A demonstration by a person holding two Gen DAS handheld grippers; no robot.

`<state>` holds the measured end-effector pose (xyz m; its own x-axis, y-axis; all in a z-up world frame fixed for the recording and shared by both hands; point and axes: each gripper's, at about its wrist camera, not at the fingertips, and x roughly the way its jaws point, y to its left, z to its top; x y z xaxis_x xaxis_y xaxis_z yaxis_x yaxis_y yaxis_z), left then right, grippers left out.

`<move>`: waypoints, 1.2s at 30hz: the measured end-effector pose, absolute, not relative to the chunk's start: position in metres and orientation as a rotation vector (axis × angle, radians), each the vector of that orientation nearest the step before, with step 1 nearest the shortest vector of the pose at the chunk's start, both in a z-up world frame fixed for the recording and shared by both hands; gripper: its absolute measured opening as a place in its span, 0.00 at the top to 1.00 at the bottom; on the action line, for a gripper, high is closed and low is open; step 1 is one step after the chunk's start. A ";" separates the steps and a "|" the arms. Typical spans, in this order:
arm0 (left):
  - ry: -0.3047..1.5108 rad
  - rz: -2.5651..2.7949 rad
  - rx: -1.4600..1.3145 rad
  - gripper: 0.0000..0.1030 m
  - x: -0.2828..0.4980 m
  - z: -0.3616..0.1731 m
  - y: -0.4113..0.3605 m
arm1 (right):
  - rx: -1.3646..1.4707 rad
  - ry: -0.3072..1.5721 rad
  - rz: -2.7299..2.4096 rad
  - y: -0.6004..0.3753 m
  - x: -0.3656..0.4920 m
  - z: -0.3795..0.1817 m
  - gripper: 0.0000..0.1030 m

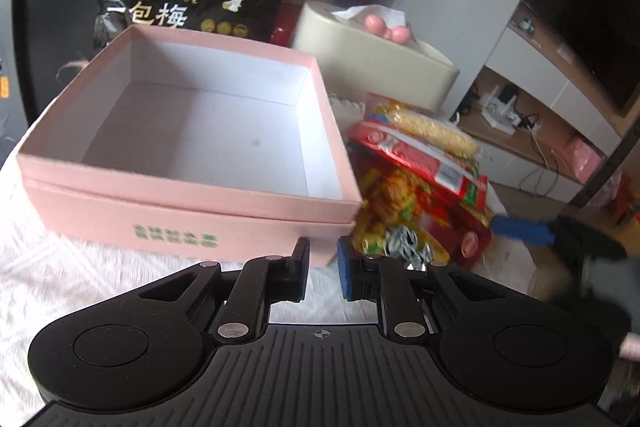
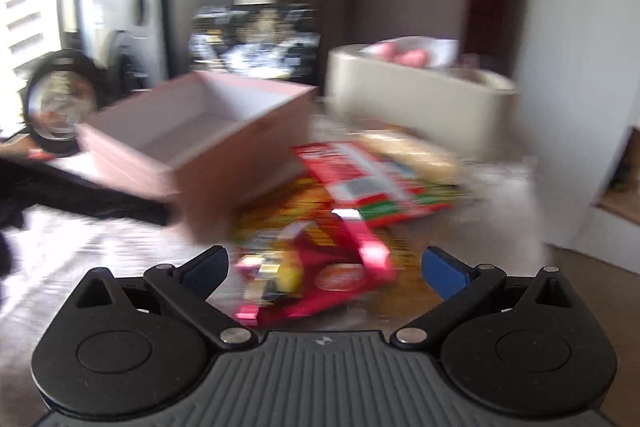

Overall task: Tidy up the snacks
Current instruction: 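Reach the right tool to the red snack bag and close on it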

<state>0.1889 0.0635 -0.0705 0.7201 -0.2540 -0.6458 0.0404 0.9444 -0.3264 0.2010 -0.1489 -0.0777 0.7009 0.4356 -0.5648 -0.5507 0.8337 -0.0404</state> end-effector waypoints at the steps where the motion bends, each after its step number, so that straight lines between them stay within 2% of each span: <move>1: 0.745 -0.170 -0.305 0.82 0.193 -0.070 0.063 | -0.226 0.571 0.573 -0.143 0.199 -0.080 0.00; 6: 0.727 -0.183 -0.358 0.82 0.199 -0.072 0.068 | -0.381 0.550 0.540 -0.111 0.204 -0.093 0.00; 16: 0.751 -0.105 -0.428 0.82 0.176 -0.085 0.101 | -0.500 0.551 0.483 -0.092 0.224 -0.112 0.01; 20: 0.749 -0.087 -0.460 0.82 0.172 -0.087 0.110 | -0.486 0.587 0.475 -0.091 0.219 -0.108 0.08; 24: 0.760 -0.095 -0.477 0.82 0.173 -0.092 0.111 | -0.411 0.598 0.475 -0.098 0.211 -0.101 0.24; 27: 0.768 -0.118 -0.483 0.82 0.176 -0.093 0.107 | -0.391 0.606 0.479 -0.098 0.213 -0.101 0.21; 28: 0.770 -0.123 -0.481 0.82 0.175 -0.093 0.105 | -0.413 0.602 0.484 -0.095 0.214 -0.104 0.12; 30: 0.773 -0.129 -0.476 0.82 0.174 -0.094 0.103 | -0.465 0.609 0.484 -0.087 0.218 -0.112 0.05; 33: 0.767 -0.122 -0.476 0.82 0.172 -0.093 0.105 | -0.444 0.594 0.476 -0.086 0.224 -0.115 0.05; 36: 0.757 -0.103 -0.483 0.82 0.171 -0.092 0.112 | -0.435 0.607 0.478 -0.088 0.225 -0.112 0.11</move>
